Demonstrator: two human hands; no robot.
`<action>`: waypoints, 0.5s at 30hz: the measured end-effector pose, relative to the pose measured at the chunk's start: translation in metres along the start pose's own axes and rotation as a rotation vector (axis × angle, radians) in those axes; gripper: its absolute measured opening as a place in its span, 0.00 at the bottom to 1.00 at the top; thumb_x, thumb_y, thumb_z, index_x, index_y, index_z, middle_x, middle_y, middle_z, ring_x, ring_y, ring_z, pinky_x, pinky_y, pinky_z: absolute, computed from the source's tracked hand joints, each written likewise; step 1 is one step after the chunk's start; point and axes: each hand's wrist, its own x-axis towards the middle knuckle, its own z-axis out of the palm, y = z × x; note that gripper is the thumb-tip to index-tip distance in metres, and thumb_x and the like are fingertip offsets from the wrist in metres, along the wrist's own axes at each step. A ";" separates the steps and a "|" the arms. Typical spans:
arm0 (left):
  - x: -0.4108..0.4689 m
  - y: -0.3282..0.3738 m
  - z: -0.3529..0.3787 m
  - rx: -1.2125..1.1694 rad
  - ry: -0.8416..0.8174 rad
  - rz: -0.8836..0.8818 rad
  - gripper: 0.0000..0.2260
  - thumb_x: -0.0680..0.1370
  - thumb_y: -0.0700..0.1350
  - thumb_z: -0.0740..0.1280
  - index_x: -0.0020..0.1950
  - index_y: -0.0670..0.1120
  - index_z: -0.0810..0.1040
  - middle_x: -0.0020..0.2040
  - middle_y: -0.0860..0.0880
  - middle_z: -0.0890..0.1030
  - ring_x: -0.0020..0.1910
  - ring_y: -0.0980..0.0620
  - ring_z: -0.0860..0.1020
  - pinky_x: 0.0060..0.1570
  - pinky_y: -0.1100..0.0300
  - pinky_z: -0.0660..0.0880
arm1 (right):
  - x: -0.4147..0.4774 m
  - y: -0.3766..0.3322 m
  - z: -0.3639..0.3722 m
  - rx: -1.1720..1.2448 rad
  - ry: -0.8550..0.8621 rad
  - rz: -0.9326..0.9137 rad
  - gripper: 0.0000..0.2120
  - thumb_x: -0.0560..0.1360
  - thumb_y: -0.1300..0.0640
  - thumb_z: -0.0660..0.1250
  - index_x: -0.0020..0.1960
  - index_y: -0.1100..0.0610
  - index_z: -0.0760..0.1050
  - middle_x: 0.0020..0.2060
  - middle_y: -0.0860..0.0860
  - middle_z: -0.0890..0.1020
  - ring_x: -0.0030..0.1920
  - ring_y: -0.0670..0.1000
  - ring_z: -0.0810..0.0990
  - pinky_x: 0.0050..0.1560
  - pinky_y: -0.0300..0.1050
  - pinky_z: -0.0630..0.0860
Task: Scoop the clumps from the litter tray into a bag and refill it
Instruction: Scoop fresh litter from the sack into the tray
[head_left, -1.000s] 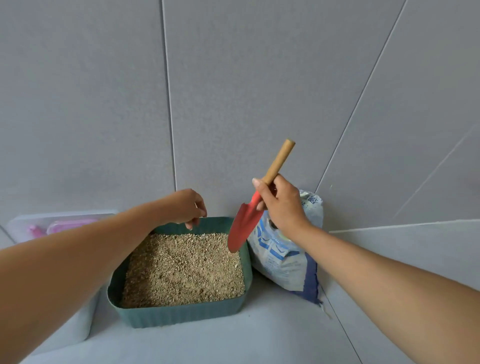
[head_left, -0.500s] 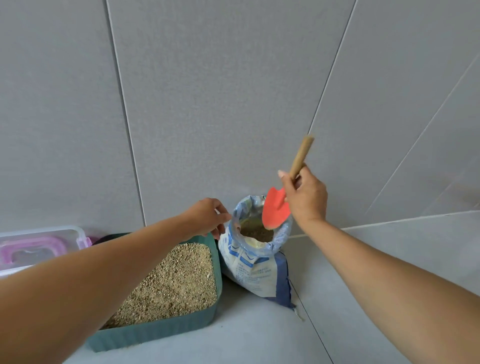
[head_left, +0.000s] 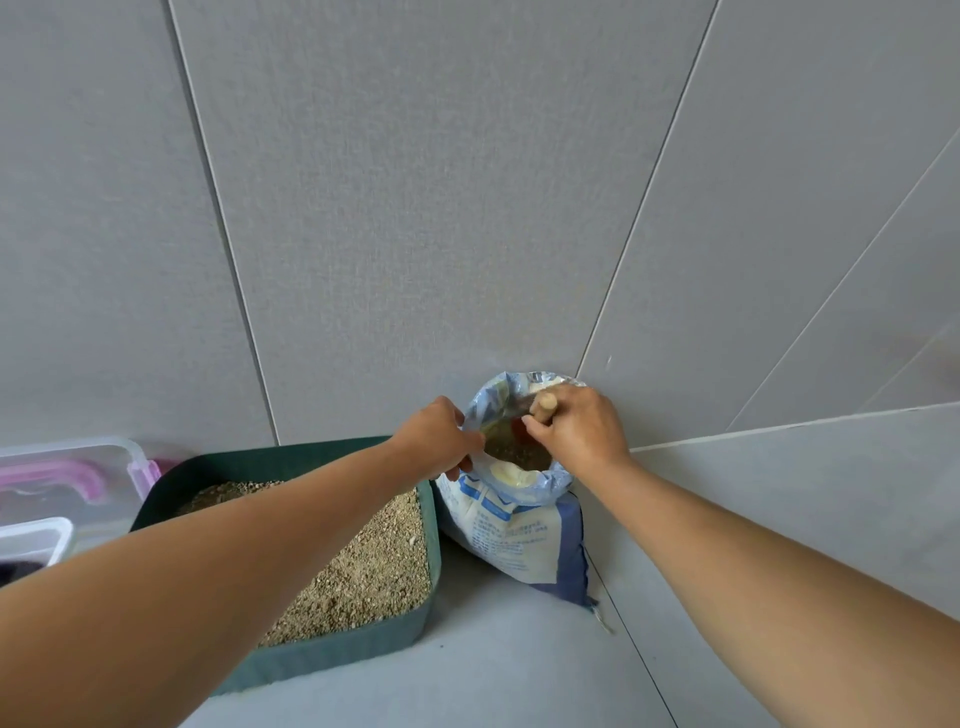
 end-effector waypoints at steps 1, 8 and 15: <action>0.001 -0.001 0.000 0.002 -0.005 0.004 0.14 0.78 0.45 0.64 0.61 0.42 0.68 0.36 0.47 0.80 0.26 0.55 0.72 0.26 0.64 0.67 | 0.002 0.000 0.000 0.038 0.022 0.077 0.09 0.70 0.51 0.70 0.36 0.55 0.80 0.39 0.53 0.84 0.43 0.57 0.82 0.42 0.46 0.76; 0.003 -0.004 -0.007 -0.002 -0.028 0.040 0.11 0.77 0.41 0.67 0.57 0.45 0.70 0.40 0.46 0.79 0.34 0.54 0.75 0.35 0.63 0.73 | 0.014 0.012 0.007 0.239 0.074 0.456 0.12 0.71 0.50 0.64 0.35 0.57 0.78 0.32 0.55 0.84 0.41 0.58 0.82 0.43 0.44 0.77; -0.004 -0.002 -0.010 0.032 -0.044 0.079 0.08 0.76 0.38 0.66 0.37 0.45 0.72 0.44 0.37 0.81 0.37 0.48 0.73 0.36 0.58 0.69 | 0.009 0.015 0.017 0.426 0.126 0.537 0.13 0.71 0.47 0.63 0.32 0.53 0.71 0.32 0.57 0.84 0.41 0.58 0.84 0.49 0.52 0.80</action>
